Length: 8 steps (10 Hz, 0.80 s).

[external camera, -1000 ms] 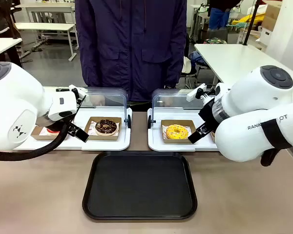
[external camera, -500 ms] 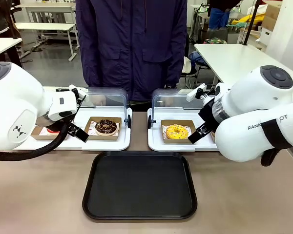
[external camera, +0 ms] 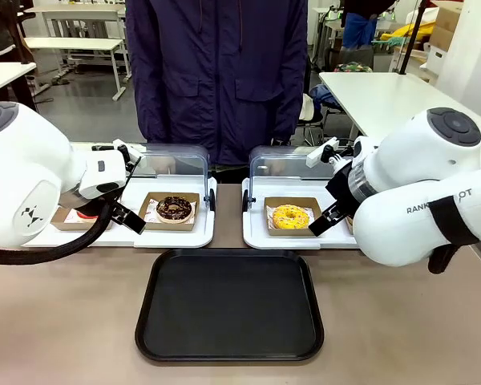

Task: Move the third donut from the left to the tray.
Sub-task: Pick up the Paper togo box containing the Donut indicated by the person and place it on the Handle tray.

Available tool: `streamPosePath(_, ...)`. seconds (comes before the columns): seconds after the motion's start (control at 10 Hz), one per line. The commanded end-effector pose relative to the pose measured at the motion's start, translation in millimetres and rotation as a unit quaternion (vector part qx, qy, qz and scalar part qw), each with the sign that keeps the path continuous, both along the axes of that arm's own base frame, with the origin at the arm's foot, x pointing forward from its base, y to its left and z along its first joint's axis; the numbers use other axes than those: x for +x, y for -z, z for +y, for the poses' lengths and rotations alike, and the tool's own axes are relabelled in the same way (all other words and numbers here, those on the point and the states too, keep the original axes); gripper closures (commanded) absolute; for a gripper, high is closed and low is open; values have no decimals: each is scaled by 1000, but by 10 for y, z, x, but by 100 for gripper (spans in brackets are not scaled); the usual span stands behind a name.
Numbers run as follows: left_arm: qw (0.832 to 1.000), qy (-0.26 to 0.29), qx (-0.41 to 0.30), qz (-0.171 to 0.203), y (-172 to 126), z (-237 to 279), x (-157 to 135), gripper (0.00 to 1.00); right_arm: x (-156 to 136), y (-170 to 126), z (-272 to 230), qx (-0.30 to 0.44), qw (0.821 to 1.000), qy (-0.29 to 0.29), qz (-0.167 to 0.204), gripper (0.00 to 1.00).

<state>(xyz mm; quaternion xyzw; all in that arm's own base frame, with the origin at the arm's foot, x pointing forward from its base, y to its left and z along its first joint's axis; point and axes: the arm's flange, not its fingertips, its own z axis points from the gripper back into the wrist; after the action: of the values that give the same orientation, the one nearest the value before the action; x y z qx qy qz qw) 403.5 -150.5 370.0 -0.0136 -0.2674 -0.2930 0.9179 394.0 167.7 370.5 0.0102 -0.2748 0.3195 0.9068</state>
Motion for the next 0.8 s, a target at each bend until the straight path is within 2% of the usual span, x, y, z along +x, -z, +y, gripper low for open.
streamPosePath(0.0, 1000, 9, -19, -3, -316, 31, 44, 0, 93, -331, -5, 11, 1000, 6, -11, 0)
streamPosePath(0.1, 998, 19, -50, 31, -650, 132, 124, 0, 143, -680, -97, 42, 999, 4, 4, 0)
streamPosePath(0.2, 996, 29, -75, 37, -1034, 267, 175, 0, 149, -1048, -312, 74, 997, -1, 12, 0)
streamPosePath(0.3, 994, 44, -85, 46, -1205, 392, 249, 0, 162, -1291, -557, 103, 995, -5, 13, 0)
streamPosePath(0.4, 988, 84, -110, 70, -1389, 666, 395, 0, 173, -1483, -854, 131, 991, -18, 16, 0)
streamPosePath(0.6, 968, 169, -156, 104, -1509, 1324, 600, 0, 236, -1749, -1670, 190, 981, -45, 4, 0)
streamPosePath(0.7, 952, 215, -191, 99, -1472, 1741, 717, 0, 231, -1784, -2049, 225, 971, -79, 0, 0)
